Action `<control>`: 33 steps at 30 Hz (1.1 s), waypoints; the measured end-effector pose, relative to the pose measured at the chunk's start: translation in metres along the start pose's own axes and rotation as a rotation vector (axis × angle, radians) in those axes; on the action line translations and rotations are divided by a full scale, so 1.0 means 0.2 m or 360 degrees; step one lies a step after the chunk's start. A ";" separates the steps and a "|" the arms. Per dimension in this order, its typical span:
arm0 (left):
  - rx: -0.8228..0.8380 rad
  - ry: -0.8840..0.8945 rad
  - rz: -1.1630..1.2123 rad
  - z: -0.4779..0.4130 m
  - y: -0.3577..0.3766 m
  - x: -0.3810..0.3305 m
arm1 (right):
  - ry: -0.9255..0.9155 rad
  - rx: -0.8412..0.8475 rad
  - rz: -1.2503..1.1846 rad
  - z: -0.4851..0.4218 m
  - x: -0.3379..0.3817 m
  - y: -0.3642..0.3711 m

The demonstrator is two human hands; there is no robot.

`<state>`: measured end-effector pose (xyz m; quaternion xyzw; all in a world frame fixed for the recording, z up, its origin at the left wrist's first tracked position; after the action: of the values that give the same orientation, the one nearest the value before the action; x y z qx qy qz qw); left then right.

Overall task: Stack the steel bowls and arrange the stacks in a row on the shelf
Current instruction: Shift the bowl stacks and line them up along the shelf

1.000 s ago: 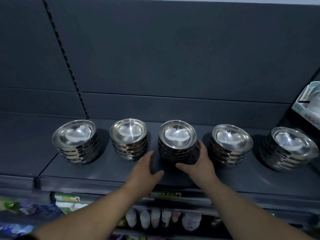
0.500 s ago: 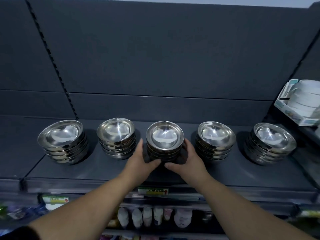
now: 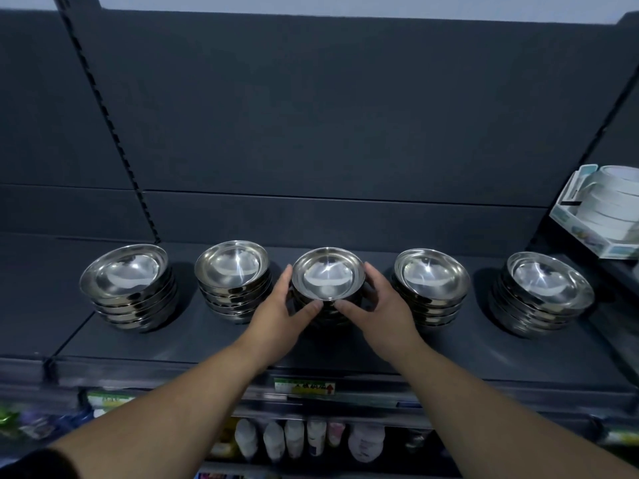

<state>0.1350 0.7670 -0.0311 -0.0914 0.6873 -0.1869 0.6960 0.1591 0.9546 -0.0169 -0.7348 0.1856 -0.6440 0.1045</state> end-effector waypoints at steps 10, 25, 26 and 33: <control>0.0022 0.0025 0.0017 0.01 -0.01 -0.03 | -0.0002 -0.0002 0.0017 0.02 0.00 0.00; -0.0137 -0.0141 -0.0130 0.12 -0.03 0.06 | 0.0267 -0.0170 0.0405 0.18 -0.07 0.04; -0.0157 -0.0166 -0.0239 0.16 -0.04 0.08 | 0.0278 -0.0142 0.0494 0.22 -0.08 0.05; -0.0211 -0.0202 -0.0725 0.37 -0.18 0.18 | 0.0180 0.0062 0.0582 0.30 0.00 0.15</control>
<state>0.2027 0.7095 -0.0478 -0.3011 0.6146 -0.2874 0.6701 0.2144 0.9219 -0.0387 -0.6494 0.3090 -0.6580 0.2233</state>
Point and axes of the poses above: each hand's wrist, its own z-axis away from the middle knuckle, its own y-axis out of the palm, x = y × z, the point moved 1 cm from there along -z, towards the middle knuckle, and after that the axes turned 3 degrees about -y, right-handed, at the moved point
